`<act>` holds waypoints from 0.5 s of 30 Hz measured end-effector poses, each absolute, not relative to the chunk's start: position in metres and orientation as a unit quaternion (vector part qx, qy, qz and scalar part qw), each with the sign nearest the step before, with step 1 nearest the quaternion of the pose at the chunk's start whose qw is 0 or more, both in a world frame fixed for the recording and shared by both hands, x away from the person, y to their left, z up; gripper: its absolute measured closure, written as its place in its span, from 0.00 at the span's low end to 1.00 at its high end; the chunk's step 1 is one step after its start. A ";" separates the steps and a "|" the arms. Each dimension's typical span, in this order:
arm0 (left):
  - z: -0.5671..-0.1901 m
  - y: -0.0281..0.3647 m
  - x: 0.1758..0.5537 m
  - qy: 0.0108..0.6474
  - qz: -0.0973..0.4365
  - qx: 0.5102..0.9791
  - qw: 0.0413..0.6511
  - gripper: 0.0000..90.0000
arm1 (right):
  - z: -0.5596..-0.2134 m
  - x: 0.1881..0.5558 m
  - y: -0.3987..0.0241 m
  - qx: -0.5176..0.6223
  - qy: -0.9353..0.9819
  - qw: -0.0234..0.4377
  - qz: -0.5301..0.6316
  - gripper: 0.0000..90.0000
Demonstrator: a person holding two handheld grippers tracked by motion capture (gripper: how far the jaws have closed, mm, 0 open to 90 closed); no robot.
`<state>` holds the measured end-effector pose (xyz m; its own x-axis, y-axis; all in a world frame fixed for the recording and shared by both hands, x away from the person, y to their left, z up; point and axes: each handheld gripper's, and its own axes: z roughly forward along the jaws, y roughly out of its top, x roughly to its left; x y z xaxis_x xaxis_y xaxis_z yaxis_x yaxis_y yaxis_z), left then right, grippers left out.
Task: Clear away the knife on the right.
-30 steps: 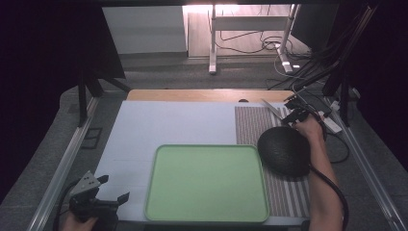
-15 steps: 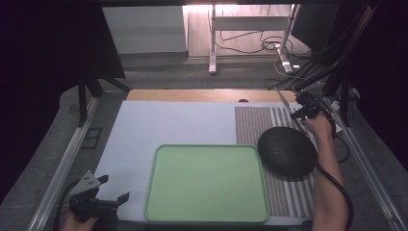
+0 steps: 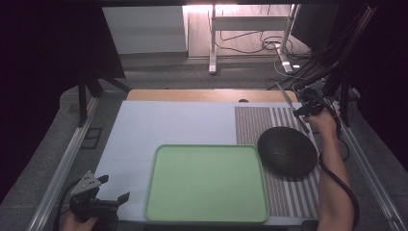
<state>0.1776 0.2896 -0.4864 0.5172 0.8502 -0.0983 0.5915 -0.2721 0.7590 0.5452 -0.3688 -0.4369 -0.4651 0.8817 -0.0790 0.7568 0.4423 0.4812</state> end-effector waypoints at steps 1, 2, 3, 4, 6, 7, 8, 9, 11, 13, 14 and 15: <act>-0.486 0.290 0.178 0.462 0.167 0.780 0.388 0.01 | -0.435 0.544 -0.369 0.491 0.833 0.160 0.196 0.89; -0.486 0.290 0.178 0.462 0.167 0.780 0.388 0.01 | -0.432 0.542 -0.369 0.490 0.834 0.158 0.196 0.89; -0.486 0.290 0.178 0.462 0.167 0.780 0.388 0.01 | -0.431 0.540 -0.368 0.490 0.834 0.157 0.198 0.89; -0.486 0.290 0.178 0.463 0.166 0.780 0.388 0.01 | -0.429 0.538 -0.368 0.489 0.835 0.156 0.198 0.89; -0.486 0.290 0.178 0.463 0.166 0.780 0.388 0.01 | -0.427 0.531 -0.363 0.483 0.839 0.151 0.202 0.89; -0.486 0.290 0.178 0.462 0.166 0.780 0.388 0.01 | -0.425 0.527 -0.360 0.480 0.841 0.148 0.201 0.89; -0.486 0.290 0.178 0.462 0.166 0.780 0.387 0.01 | -0.425 0.524 -0.357 0.477 0.843 0.148 0.201 0.89; -0.486 0.290 0.178 0.462 0.166 0.780 0.387 0.01 | -0.425 0.520 -0.354 0.472 0.845 0.148 0.203 0.89; -0.486 0.289 0.178 0.462 0.166 0.781 0.386 0.01 | -0.424 0.514 -0.348 0.468 0.848 0.140 0.205 0.89; -0.486 0.289 0.178 0.462 0.166 0.781 0.385 0.01 | -0.425 0.506 -0.338 0.458 0.854 0.135 0.205 0.89; -0.486 0.289 0.178 0.462 0.166 0.781 0.385 0.01 | -0.425 0.503 -0.334 0.453 0.858 0.131 0.204 0.89; -0.486 0.289 0.178 0.463 0.166 0.781 0.385 0.01 | -0.426 0.499 -0.329 0.448 0.862 0.130 0.201 0.89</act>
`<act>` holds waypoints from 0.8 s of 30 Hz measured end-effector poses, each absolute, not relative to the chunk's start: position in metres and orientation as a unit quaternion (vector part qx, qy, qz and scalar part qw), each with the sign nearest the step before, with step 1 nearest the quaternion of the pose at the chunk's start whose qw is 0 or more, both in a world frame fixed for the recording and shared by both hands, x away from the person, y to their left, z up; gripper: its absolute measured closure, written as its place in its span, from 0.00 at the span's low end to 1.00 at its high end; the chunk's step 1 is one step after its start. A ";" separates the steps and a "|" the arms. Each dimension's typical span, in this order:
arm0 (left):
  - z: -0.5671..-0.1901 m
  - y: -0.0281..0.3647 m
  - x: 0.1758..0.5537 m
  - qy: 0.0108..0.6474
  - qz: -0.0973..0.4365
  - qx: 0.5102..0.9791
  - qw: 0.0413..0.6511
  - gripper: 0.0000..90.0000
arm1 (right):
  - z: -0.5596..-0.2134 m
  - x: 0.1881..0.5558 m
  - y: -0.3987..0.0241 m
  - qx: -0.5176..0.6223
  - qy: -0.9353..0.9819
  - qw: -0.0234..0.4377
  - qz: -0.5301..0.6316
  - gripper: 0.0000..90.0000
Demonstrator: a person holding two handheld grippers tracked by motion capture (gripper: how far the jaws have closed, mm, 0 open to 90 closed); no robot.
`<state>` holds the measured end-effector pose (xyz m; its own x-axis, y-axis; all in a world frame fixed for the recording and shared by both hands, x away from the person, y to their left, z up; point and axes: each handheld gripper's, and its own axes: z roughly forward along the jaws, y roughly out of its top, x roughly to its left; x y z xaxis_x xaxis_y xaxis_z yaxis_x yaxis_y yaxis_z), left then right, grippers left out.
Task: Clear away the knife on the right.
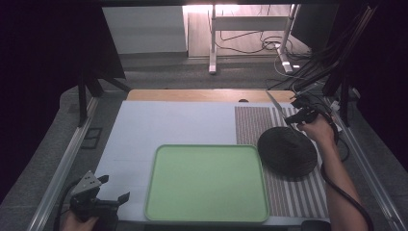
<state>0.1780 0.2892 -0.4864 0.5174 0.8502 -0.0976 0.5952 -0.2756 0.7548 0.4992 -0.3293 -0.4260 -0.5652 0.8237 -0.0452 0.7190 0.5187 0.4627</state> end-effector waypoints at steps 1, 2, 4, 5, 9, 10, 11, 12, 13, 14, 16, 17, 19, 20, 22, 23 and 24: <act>-0.486 0.289 0.178 0.462 0.166 0.781 0.385 0.01 | -0.427 0.495 -0.324 0.442 0.864 0.130 0.201 0.89; -0.486 0.289 0.178 0.462 0.166 0.781 0.385 0.01 | -0.427 0.493 -0.321 0.439 0.866 0.129 0.201 0.89; -0.486 0.289 0.178 0.462 0.166 0.781 0.385 0.01 | -0.428 0.485 -0.314 0.433 0.869 0.129 0.204 0.89; -0.486 0.289 0.178 0.462 0.165 0.781 0.385 0.01 | -0.427 0.482 -0.311 0.428 0.870 0.129 0.208 0.89; -0.486 0.289 0.178 0.462 0.166 0.782 0.384 0.01 | -0.424 0.467 -0.299 0.417 0.875 0.128 0.210 0.89; -0.486 0.289 0.178 0.462 0.167 0.782 0.384 0.01 | -0.423 0.464 -0.297 0.415 0.876 0.127 0.211 0.89; -0.486 0.289 0.178 0.462 0.167 0.782 0.383 0.01 | -0.423 0.461 -0.294 0.414 0.877 0.122 0.212 0.89; -0.486 0.288 0.178 0.461 0.167 0.783 0.383 0.01 | -0.422 0.457 -0.291 0.411 0.878 0.122 0.213 0.89; -0.486 0.288 0.178 0.461 0.167 0.783 0.382 0.01 | -0.422 0.453 -0.287 0.407 0.881 0.120 0.211 0.89; -0.486 0.288 0.178 0.461 0.167 0.783 0.382 0.01 | -0.422 0.450 -0.285 0.404 0.882 0.119 0.210 0.89; -0.486 0.288 0.178 0.462 0.167 0.783 0.382 0.01 | -0.424 0.442 -0.278 0.400 0.886 0.114 0.206 0.89; -0.486 0.288 0.178 0.462 0.167 0.783 0.382 0.01 | -0.425 0.439 -0.275 0.399 0.887 0.111 0.204 0.89; -0.486 0.289 0.178 0.462 0.166 0.782 0.383 0.01 | -0.427 0.431 -0.269 0.391 0.892 0.109 0.200 0.89; -0.486 0.289 0.178 0.462 0.166 0.782 0.383 0.01 | -0.429 0.427 -0.266 0.390 0.893 0.104 0.199 0.89; -0.486 0.289 0.178 0.462 0.166 0.782 0.383 0.01 | -0.431 0.419 -0.259 0.385 0.897 0.102 0.194 0.89; -0.486 0.289 0.178 0.462 0.166 0.782 0.383 0.01 | -0.432 0.415 -0.255 0.381 0.899 0.100 0.193 0.89; -0.486 0.289 0.179 0.462 0.165 0.782 0.383 0.01 | -0.433 0.411 -0.252 0.379 0.900 0.098 0.191 0.89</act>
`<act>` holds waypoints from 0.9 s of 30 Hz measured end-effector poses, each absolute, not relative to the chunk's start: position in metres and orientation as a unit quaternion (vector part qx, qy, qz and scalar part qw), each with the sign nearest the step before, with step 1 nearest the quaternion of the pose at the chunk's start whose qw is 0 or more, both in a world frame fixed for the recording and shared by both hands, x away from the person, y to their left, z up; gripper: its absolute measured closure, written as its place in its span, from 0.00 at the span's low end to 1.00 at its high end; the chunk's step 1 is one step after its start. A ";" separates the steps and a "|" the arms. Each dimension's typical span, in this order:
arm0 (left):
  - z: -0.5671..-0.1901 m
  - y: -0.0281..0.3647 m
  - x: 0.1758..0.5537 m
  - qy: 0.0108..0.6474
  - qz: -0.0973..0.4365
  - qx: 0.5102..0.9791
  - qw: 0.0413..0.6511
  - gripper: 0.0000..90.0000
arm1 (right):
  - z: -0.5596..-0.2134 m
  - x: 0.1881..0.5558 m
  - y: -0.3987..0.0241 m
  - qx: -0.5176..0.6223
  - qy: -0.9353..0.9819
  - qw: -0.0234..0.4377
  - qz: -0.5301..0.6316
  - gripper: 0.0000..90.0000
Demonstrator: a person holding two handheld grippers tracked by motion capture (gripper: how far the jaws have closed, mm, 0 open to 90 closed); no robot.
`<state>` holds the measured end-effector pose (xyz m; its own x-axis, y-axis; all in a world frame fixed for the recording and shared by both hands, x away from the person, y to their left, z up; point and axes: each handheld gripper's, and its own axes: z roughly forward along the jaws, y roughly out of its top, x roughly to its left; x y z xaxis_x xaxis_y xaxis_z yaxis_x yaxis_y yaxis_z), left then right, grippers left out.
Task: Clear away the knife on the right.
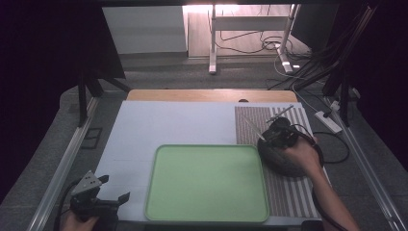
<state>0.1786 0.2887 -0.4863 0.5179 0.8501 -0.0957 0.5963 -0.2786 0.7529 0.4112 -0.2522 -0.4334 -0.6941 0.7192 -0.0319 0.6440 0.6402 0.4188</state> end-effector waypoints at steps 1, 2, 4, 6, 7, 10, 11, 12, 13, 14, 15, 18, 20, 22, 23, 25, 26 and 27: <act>-0.486 0.289 0.179 0.462 0.165 0.782 0.383 0.01 | -0.435 0.405 -0.247 0.371 0.904 0.097 0.191 0.89; -0.486 0.289 0.179 0.462 0.165 0.782 0.383 0.01 | -0.436 0.401 -0.244 0.366 0.906 0.096 0.190 0.89; -0.486 0.288 0.179 0.462 0.166 0.783 0.383 0.01 | -0.439 0.391 -0.236 0.358 0.910 0.095 0.187 0.89; -0.486 0.288 0.179 0.461 0.166 0.783 0.383 0.01 | -0.442 0.381 -0.227 0.348 0.916 0.086 0.183 0.89; -0.486 0.288 0.179 0.461 0.166 0.783 0.383 0.01 | -0.443 0.378 -0.224 0.345 0.917 0.083 0.181 0.89; -0.486 0.288 0.179 0.461 0.166 0.784 0.383 0.01 | -0.447 0.365 -0.214 0.337 0.922 0.074 0.176 0.89; -0.486 0.288 0.179 0.460 0.166 0.783 0.383 0.01 | -0.447 0.363 -0.211 0.334 0.924 0.070 0.173 0.89; -0.486 0.288 0.179 0.461 0.166 0.783 0.383 0.01 | -0.449 0.358 -0.207 0.331 0.926 0.065 0.171 0.89; -0.486 0.288 0.180 0.460 0.166 0.784 0.383 0.01 | -0.450 0.356 -0.204 0.330 0.926 0.063 0.172 0.89; -0.486 0.288 0.180 0.460 0.166 0.784 0.383 0.01 | -0.451 0.353 -0.201 0.327 0.928 0.058 0.171 0.89; -0.486 0.288 0.180 0.460 0.166 0.784 0.383 0.01 | -0.452 0.349 -0.196 0.322 0.930 0.050 0.169 0.89; -0.486 0.288 0.180 0.460 0.166 0.784 0.383 0.01 | -0.453 0.341 -0.186 0.314 0.933 0.038 0.170 0.89; -0.486 0.288 0.179 0.459 0.166 0.784 0.384 0.01 | -0.456 0.339 -0.181 0.310 0.934 0.024 0.175 0.89; -0.486 0.288 0.179 0.459 0.167 0.784 0.384 0.01 | -0.461 0.336 -0.174 0.305 0.937 0.018 0.168 0.89; -0.486 0.288 0.179 0.459 0.167 0.784 0.384 0.01 | -0.466 0.336 -0.171 0.303 0.939 0.020 0.161 0.89; -0.486 0.288 0.179 0.459 0.167 0.783 0.385 0.01 | -0.476 0.335 -0.167 0.304 0.940 0.016 0.152 0.89; -0.486 0.288 0.179 0.459 0.166 0.783 0.386 0.01 | -0.480 0.335 -0.166 0.302 0.941 0.013 0.149 0.89; -0.486 0.288 0.179 0.459 0.167 0.783 0.386 0.01 | -0.485 0.334 -0.164 0.298 0.944 0.012 0.143 0.89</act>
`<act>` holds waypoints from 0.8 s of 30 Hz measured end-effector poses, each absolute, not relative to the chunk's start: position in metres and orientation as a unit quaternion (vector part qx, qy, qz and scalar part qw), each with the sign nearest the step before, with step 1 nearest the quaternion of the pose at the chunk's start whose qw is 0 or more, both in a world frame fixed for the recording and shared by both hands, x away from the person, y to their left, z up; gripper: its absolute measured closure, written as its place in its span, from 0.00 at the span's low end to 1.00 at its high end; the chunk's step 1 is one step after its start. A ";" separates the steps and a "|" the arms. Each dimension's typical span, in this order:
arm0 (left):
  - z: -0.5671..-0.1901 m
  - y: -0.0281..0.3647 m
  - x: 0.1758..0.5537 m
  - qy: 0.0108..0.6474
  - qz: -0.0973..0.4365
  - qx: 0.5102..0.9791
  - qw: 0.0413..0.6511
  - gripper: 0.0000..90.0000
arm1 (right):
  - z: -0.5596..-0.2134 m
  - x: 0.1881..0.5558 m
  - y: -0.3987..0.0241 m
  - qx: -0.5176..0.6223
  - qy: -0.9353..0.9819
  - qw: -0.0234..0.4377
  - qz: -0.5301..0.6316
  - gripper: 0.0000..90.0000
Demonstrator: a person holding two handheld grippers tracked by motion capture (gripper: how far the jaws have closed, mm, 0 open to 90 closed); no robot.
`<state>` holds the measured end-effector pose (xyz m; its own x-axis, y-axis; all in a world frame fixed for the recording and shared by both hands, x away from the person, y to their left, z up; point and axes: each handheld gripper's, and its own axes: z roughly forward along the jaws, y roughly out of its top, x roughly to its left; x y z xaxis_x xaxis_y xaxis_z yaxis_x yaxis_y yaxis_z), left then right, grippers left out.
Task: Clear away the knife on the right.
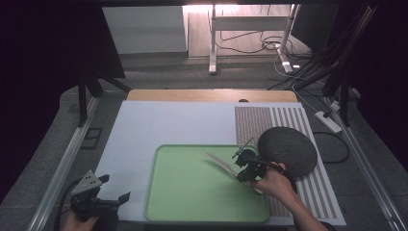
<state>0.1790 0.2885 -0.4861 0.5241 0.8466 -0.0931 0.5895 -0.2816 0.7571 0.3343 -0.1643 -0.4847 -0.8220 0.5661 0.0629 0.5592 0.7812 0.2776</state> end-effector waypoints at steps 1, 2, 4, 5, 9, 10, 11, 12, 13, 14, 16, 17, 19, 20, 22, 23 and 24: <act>-0.486 0.289 0.179 0.458 0.167 0.783 0.387 0.01 | -0.488 0.333 -0.163 0.295 0.945 0.011 0.140 0.88; -0.486 0.289 0.179 0.458 0.167 0.783 0.386 0.01 | -0.491 0.333 -0.162 0.286 0.948 0.006 0.137 0.88; -0.486 0.288 0.179 0.458 0.167 0.783 0.386 0.01 | -0.487 0.334 -0.163 0.283 0.946 0.007 0.157 0.84; -0.486 0.288 0.179 0.458 0.167 0.783 0.386 0.01 | -0.483 0.335 -0.163 0.286 0.943 0.011 0.170 0.79; -0.486 0.289 0.179 0.459 0.167 0.783 0.386 0.01 | -0.469 0.341 -0.157 0.285 0.933 0.007 0.218 0.74; -0.486 0.288 0.179 0.459 0.167 0.783 0.386 0.01 | -0.469 0.342 -0.152 0.277 0.935 0.008 0.221 0.78; -0.486 0.288 0.179 0.459 0.167 0.783 0.386 0.01 | -0.470 0.343 -0.147 0.262 0.939 0.009 0.222 0.84; -0.486 0.288 0.179 0.459 0.167 0.783 0.386 0.01 | -0.473 0.343 -0.142 0.244 0.944 0.008 0.222 0.89; -0.486 0.288 0.179 0.459 0.167 0.783 0.385 0.01 | -0.476 0.343 -0.136 0.228 0.949 0.013 0.218 0.96; -0.486 0.288 0.179 0.459 0.167 0.783 0.385 0.01 | -0.479 0.343 -0.131 0.213 0.953 0.022 0.214 0.98; -0.486 0.289 0.179 0.459 0.167 0.783 0.386 0.01 | -0.485 0.345 -0.120 0.197 0.958 0.025 0.205 1.00; -0.486 0.289 0.179 0.459 0.167 0.783 0.386 0.01 | -0.487 0.347 -0.118 0.196 0.959 0.024 0.203 1.00; -0.486 0.289 0.179 0.459 0.168 0.783 0.386 0.01 | -0.492 0.352 -0.111 0.195 0.958 0.019 0.209 1.00; -0.486 0.289 0.179 0.459 0.168 0.783 0.386 0.01 | -0.496 0.356 -0.108 0.195 0.958 0.017 0.208 1.00; -0.486 0.289 0.179 0.459 0.168 0.783 0.386 0.01 | -0.502 0.361 -0.105 0.196 0.959 0.014 0.205 1.00; -0.486 0.289 0.179 0.459 0.168 0.782 0.386 0.01 | -0.502 0.362 -0.106 0.195 0.958 0.015 0.209 1.00; -0.486 0.289 0.179 0.459 0.168 0.782 0.386 0.01 | -0.503 0.364 -0.106 0.198 0.956 0.012 0.214 1.00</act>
<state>0.1786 0.2889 -0.4863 0.5224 0.8478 -0.0915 0.5881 -0.2805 0.7585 0.3642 -0.1064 -0.5026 -0.9210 0.3848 0.0614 0.3742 0.8297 0.4142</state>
